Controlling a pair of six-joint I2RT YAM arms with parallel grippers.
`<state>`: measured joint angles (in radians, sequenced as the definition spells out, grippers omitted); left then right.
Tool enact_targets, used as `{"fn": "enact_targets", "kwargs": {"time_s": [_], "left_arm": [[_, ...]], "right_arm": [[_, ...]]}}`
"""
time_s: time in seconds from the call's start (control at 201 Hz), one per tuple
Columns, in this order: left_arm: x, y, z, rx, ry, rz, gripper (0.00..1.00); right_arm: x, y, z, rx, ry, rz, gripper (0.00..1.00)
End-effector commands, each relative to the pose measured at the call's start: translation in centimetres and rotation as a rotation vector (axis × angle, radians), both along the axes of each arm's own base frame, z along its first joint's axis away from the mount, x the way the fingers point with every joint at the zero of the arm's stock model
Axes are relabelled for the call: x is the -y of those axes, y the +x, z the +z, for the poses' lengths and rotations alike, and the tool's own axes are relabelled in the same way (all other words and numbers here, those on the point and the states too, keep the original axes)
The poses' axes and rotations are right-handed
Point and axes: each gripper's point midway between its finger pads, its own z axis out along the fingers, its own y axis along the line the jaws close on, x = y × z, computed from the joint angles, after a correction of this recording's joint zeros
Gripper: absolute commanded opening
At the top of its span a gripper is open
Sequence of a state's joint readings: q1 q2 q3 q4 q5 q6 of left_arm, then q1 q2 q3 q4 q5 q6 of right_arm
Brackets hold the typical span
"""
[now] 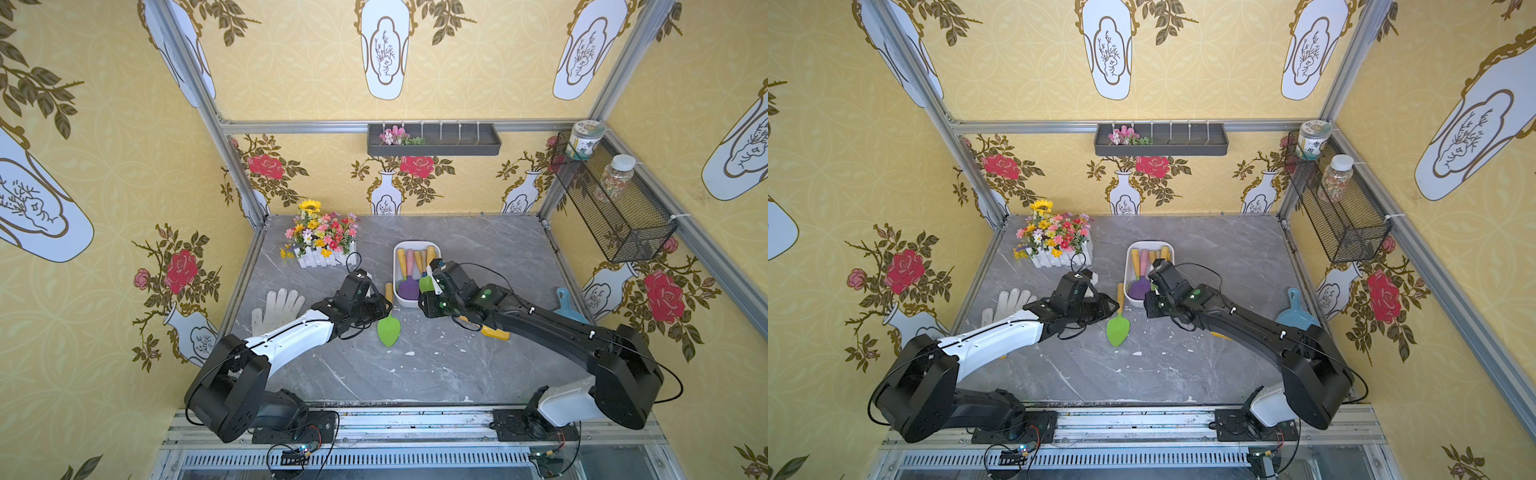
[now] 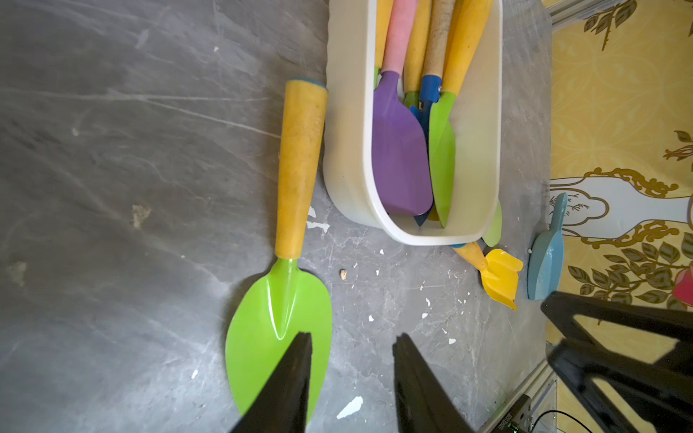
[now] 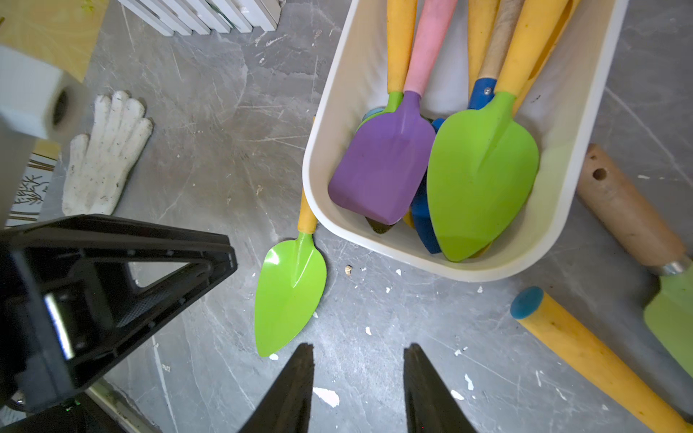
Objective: Put the shovel into the storage box
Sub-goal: Pick up the shovel from the center of the board.
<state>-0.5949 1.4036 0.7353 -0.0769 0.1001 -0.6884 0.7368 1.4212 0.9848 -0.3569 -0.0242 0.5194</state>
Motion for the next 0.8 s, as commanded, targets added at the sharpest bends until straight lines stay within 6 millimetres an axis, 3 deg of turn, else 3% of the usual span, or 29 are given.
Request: {"fn": "enact_targets", "kwargs": {"time_s": [0.0,0.229,0.792], "left_arm": [[0.2,0.4,-0.4,0.006,0.023,-0.014,0.40],[0.3,1.4,-1.8,-0.023,0.080,-0.013,0.39],[0.2,2.2,-5.6,-0.091,0.258,-0.007,0.33]], "right_arm": [[-0.3,0.1,0.6,0.028,0.056,-0.014,0.44],[1.0,-1.0,-1.1,0.003,0.061,-0.055,0.44],[2.3,-1.7,-1.4,0.008,0.057,-0.096,0.45]]}}
